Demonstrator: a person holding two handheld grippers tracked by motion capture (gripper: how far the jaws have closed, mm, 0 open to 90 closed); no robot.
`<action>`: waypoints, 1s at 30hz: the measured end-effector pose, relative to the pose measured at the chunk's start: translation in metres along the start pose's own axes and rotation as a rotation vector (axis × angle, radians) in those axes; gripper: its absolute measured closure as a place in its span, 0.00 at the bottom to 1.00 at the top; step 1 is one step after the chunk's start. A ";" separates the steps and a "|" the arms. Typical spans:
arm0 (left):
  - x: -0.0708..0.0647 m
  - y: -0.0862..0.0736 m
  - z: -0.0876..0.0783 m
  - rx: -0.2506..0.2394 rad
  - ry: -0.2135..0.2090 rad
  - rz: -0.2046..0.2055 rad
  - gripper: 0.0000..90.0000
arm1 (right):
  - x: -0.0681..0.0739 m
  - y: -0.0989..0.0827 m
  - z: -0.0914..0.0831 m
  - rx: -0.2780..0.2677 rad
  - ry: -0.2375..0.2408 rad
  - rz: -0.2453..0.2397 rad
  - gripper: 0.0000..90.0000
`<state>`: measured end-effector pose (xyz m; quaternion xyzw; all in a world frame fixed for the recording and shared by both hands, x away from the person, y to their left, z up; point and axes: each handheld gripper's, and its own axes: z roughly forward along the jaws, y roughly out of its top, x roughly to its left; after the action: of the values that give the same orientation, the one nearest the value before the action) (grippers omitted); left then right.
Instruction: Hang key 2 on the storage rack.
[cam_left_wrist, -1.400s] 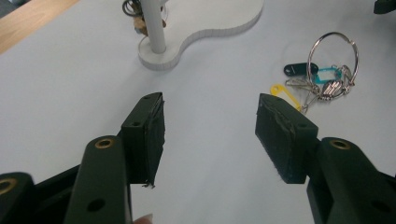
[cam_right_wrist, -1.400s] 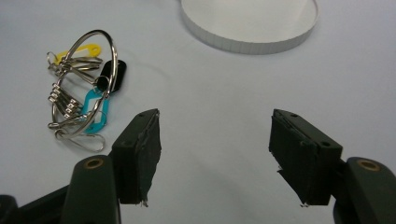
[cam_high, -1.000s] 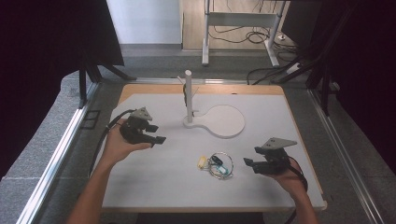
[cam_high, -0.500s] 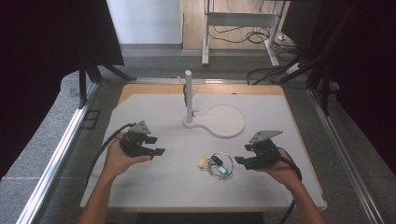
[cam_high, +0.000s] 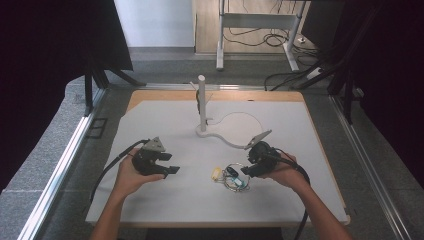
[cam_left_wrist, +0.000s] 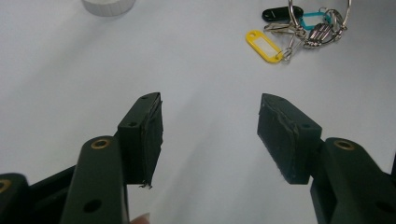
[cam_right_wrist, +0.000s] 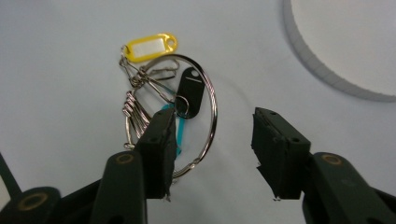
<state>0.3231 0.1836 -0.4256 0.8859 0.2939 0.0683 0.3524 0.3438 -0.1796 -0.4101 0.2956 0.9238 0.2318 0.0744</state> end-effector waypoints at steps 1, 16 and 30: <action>0.000 0.000 0.000 -0.002 0.000 0.000 0.46 | -0.001 0.001 0.003 0.015 0.003 0.001 0.58; 0.005 -0.008 0.000 -0.005 -0.014 -0.029 0.45 | -0.004 0.018 0.033 0.224 0.025 -0.030 0.79; 0.005 -0.011 -0.003 -0.002 -0.003 -0.024 0.46 | -0.002 0.032 0.027 0.266 0.053 -0.034 0.96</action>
<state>0.3209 0.1948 -0.4312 0.8821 0.3037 0.0633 0.3545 0.3690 -0.1475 -0.4188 0.2810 0.9528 0.1139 0.0139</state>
